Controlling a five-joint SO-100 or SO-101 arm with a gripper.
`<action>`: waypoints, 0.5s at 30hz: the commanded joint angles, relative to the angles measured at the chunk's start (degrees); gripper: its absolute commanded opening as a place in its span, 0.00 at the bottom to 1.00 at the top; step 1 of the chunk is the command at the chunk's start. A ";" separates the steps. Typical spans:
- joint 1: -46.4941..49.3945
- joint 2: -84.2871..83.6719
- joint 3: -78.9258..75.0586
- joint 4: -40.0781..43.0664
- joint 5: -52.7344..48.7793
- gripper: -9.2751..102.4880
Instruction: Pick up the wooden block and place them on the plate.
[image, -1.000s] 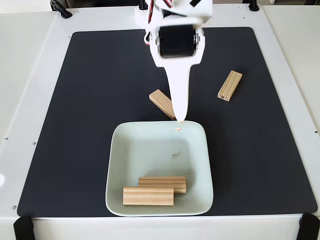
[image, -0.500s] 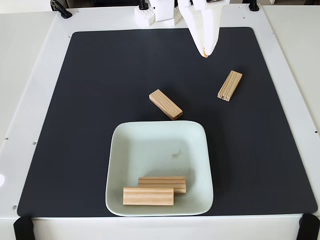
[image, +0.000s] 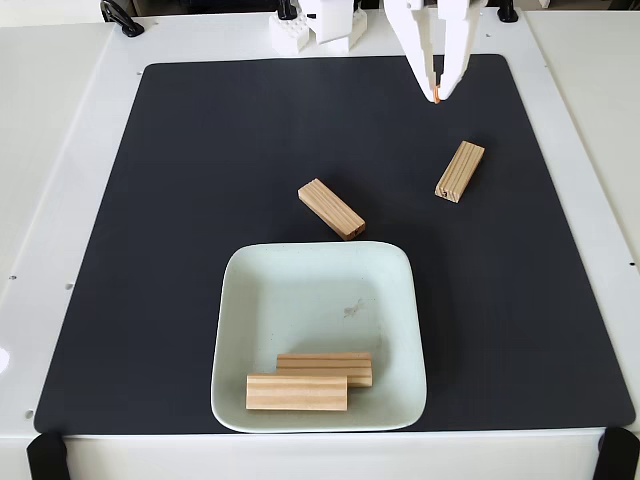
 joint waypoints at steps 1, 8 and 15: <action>0.26 -8.53 -9.40 0.18 -0.79 0.08; -2.64 -25.14 -22.32 0.62 -0.44 0.08; -4.66 -29.62 -24.35 5.62 -0.44 0.08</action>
